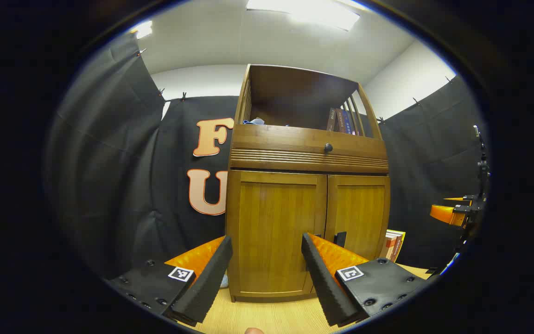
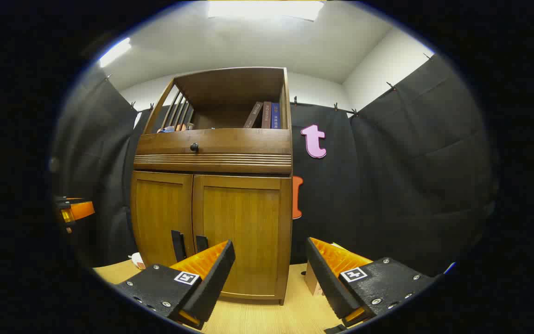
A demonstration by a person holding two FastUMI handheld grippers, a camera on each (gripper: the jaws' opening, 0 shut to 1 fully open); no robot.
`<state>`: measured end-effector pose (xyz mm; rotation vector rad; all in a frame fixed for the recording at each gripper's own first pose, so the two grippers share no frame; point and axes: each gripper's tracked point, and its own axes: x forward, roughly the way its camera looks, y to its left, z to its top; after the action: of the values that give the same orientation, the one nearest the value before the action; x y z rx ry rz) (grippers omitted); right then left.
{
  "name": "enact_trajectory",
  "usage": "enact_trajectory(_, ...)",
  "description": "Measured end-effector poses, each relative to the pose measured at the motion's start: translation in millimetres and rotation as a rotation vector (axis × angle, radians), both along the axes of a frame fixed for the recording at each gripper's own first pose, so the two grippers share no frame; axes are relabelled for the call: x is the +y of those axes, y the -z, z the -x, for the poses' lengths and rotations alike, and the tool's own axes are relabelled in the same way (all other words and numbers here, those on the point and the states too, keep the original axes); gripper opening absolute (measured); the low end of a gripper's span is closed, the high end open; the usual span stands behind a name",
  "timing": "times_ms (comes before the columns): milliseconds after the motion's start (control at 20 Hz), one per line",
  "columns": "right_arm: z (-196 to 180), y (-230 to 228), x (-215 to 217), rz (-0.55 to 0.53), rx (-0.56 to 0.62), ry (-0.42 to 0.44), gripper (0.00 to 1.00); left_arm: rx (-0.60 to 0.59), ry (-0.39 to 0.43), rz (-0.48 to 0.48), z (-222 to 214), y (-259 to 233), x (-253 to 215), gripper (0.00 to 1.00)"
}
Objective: Open the right door of the double-door shoe cabinet with the right hand, and open the left door with the left hand.
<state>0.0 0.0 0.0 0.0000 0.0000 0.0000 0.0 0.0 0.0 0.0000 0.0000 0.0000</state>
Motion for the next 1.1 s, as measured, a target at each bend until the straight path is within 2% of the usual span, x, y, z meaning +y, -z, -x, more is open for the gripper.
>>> enact_trajectory(100,-0.1,0.6,0.0,-0.005,0.003,-0.003,0.99,-0.004,-0.006,-0.008,1.3,-1.8,0.4,0.99)
enact_trajectory(150,0.3,1.4,1.0,-0.009,0.005,-0.007,0.95,-0.009,-0.012,-0.011,1.0,-3.5,1.6,0.99)
enact_trajectory(200,1.0,2.0,2.2,-0.013,0.008,-0.013,0.95,-0.013,-0.017,-0.013,1.5,-5.0,2.7,0.96)
enact_trajectory(450,4.7,1.6,2.0,-0.006,0.014,-0.017,0.95,-0.017,-0.019,0.005,3.4,-8.1,2.1,0.99)
enact_trajectory(550,7.0,1.9,0.3,0.002,0.013,-0.016,0.95,-0.013,-0.008,0.009,4.3,-7.3,-1.5,0.94)
enact_trajectory(700,7.6,3.8,1.3,0.008,0.019,-0.016,0.95,-0.013,-0.010,-0.001,5.3,-7.5,-1.8,0.99)
enact_trajectory(750,7.5,5.7,1.6,0.008,0.022,-0.015,0.95,-0.014,-0.008,-0.001,5.2,-8.2,-2.9,0.96)
enact_trajectory(850,6.8,10.5,4.2,0.008,0.029,-0.017,0.99,-0.015,-0.005,-0.002,7.2,-8.2,-4.9,0.96)
enact_trajectory(900,6.6,12.6,5.5,0.007,0.035,-0.018,0.95,-0.014,-0.006,-0.005,7.2,-7.7,-4.5,0.96)
enact_trajectory(1100,2.1,26.6,16.9,0.001,0.059,-0.030,0.95,-0.015,-0.003,-0.005,11.9,-8.4,-4.0,0.96)
